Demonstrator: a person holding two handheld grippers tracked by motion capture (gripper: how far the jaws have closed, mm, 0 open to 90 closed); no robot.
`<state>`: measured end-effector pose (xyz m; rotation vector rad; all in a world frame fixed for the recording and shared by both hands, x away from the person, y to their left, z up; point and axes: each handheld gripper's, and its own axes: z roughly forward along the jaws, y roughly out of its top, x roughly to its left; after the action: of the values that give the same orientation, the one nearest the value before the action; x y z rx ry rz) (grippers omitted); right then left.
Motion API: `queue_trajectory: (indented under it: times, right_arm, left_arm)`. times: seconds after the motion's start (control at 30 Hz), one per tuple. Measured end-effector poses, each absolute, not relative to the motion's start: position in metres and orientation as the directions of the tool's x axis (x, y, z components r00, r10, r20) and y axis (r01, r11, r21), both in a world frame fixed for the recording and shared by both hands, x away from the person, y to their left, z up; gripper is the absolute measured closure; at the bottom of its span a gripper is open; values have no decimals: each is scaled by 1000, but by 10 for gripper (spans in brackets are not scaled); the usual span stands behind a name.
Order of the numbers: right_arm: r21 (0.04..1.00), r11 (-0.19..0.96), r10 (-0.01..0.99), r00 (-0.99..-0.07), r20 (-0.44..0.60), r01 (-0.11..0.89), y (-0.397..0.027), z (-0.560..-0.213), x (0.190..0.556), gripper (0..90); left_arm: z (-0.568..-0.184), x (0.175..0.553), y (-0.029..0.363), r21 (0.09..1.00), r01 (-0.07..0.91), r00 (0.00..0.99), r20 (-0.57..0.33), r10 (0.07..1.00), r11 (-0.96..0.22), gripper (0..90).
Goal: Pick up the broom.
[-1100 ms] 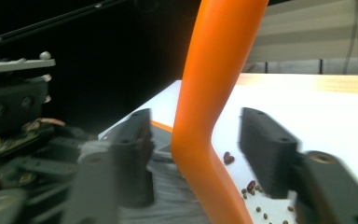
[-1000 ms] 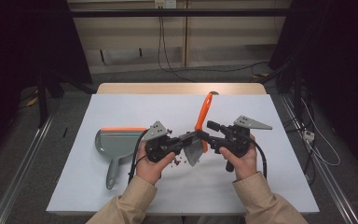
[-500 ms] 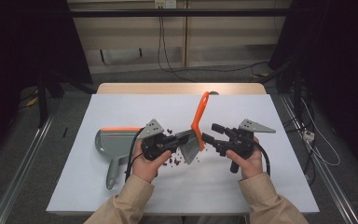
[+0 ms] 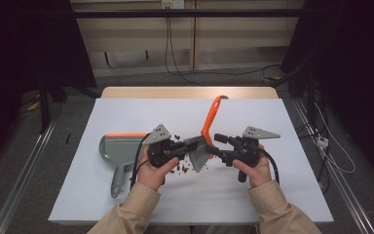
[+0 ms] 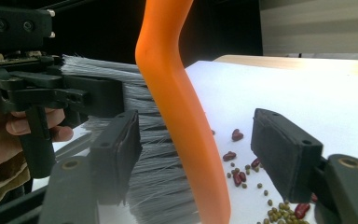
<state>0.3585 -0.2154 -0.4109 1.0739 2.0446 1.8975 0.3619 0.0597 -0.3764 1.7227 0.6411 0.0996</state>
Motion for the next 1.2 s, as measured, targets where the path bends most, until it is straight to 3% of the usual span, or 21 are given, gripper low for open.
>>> queue_trajectory:
  times: [1.0,1.2]
  right_arm:
    - [907,-23,415,-821,392,421,-207,-420,365,367]
    - [915,-2,410,-834,370,404,-208,-419,364,470]
  left_arm:
    - [-373,359,54,928,360,880,-303,366,-98,852]
    - [-371,360,56,933,350,888,-301,346,-85,853]
